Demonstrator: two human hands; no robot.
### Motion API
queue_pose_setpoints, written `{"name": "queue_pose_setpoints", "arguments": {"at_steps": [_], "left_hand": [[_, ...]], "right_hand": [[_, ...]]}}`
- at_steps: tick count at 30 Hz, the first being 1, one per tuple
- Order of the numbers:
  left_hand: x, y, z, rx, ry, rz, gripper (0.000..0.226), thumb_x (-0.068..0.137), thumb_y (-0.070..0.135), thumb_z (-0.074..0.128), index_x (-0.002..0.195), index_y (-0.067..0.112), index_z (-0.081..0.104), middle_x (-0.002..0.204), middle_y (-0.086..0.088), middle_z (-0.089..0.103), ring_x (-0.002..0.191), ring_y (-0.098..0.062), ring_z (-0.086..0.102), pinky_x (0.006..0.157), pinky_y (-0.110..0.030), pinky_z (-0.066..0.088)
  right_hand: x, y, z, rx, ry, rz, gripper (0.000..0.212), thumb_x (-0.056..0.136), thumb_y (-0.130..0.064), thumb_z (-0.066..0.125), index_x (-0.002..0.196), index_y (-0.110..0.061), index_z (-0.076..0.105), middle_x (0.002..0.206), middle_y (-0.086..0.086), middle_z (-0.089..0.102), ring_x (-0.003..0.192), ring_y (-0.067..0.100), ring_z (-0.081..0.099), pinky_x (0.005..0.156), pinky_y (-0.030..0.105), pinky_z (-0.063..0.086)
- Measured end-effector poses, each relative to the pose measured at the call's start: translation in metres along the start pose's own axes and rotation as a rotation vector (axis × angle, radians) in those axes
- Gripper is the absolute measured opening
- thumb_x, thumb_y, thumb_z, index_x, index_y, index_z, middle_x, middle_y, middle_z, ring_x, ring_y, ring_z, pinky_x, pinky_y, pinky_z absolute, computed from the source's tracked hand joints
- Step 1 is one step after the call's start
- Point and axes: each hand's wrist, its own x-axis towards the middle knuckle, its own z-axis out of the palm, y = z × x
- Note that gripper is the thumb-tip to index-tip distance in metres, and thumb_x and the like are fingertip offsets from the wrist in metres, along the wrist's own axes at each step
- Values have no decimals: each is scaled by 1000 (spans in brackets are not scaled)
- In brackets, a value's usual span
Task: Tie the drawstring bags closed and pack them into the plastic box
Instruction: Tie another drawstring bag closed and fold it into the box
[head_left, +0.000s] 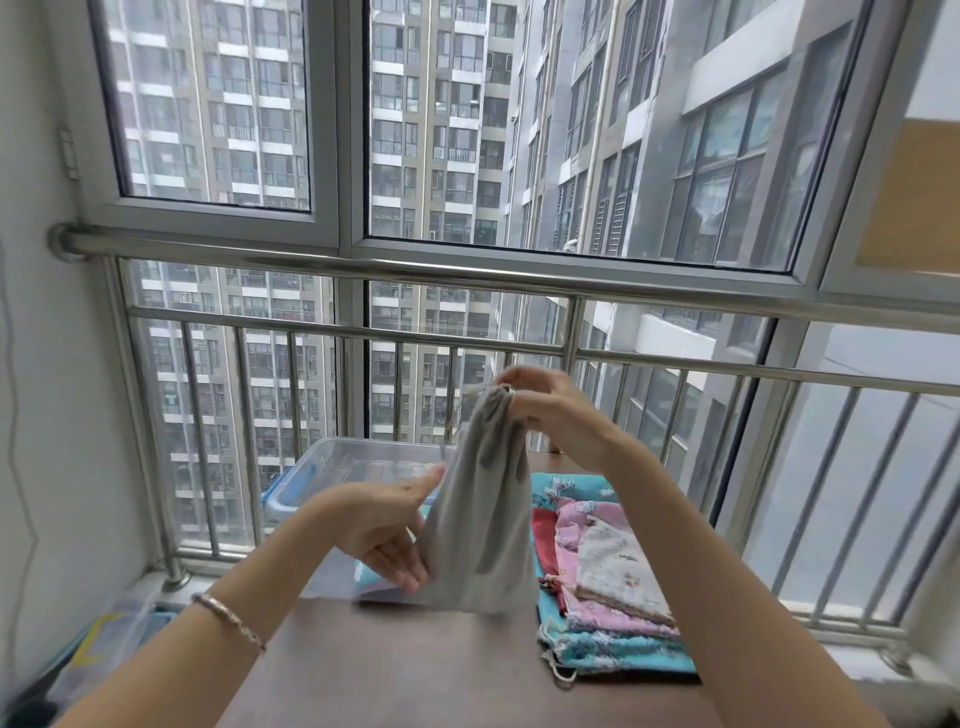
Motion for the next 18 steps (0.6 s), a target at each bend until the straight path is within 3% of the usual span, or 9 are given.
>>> {"name": "queue_pose_setpoints", "arguments": {"at_steps": [3, 6, 11, 14, 16, 18], "left_hand": [[5, 0, -2, 129, -113, -109, 93, 91, 67, -3, 99, 5, 65, 79, -16, 68, 59, -19, 68, 53, -19, 53], [7, -2, -2, 175, -291, -136, 69, 95, 56, 17, 126, 11, 59, 102, -19, 68, 77, -25, 72, 63, -22, 56], [27, -14, -5, -288, -594, 175, 60, 97, 52, 36, 131, 3, 41, 132, -21, 53, 117, -35, 58, 98, -39, 49], [29, -11, 0, -552, -602, 378, 60, 93, 36, 57, 136, -4, 40, 134, -21, 49, 123, -31, 54, 100, -37, 49], [28, -5, -3, -678, -538, 486, 67, 83, 15, 71, 138, -6, 41, 137, -23, 48, 126, -32, 51, 102, -40, 47], [25, -1, -18, -818, -440, 541, 68, 79, 2, 72, 139, -2, 39, 134, -25, 50, 123, -32, 53, 98, -42, 46]], "right_hand": [[17, -10, -2, 108, 7, -10, 18, 72, -7, 58, 90, -9, 60, 83, 3, 60, 77, 16, 56, 72, 26, 46], [26, -13, -1, 291, -1, -2, 17, 70, -3, 52, 86, -8, 56, 77, 1, 56, 68, 12, 53, 65, 23, 45], [31, -7, -9, 606, 15, -20, 13, 73, 0, 43, 76, -11, 50, 68, -2, 55, 62, 11, 49, 70, 27, 39], [30, -1, -20, 796, 46, -79, 11, 73, 0, 44, 76, -9, 50, 70, 2, 58, 65, 15, 54, 69, 26, 49], [29, 2, -30, 780, 31, -100, 14, 74, 1, 44, 82, -7, 52, 76, 5, 58, 70, 17, 55, 69, 26, 52], [26, 4, -43, 679, 40, -100, 19, 71, 4, 45, 86, -5, 54, 78, 6, 58, 71, 16, 55, 69, 25, 53]]}}
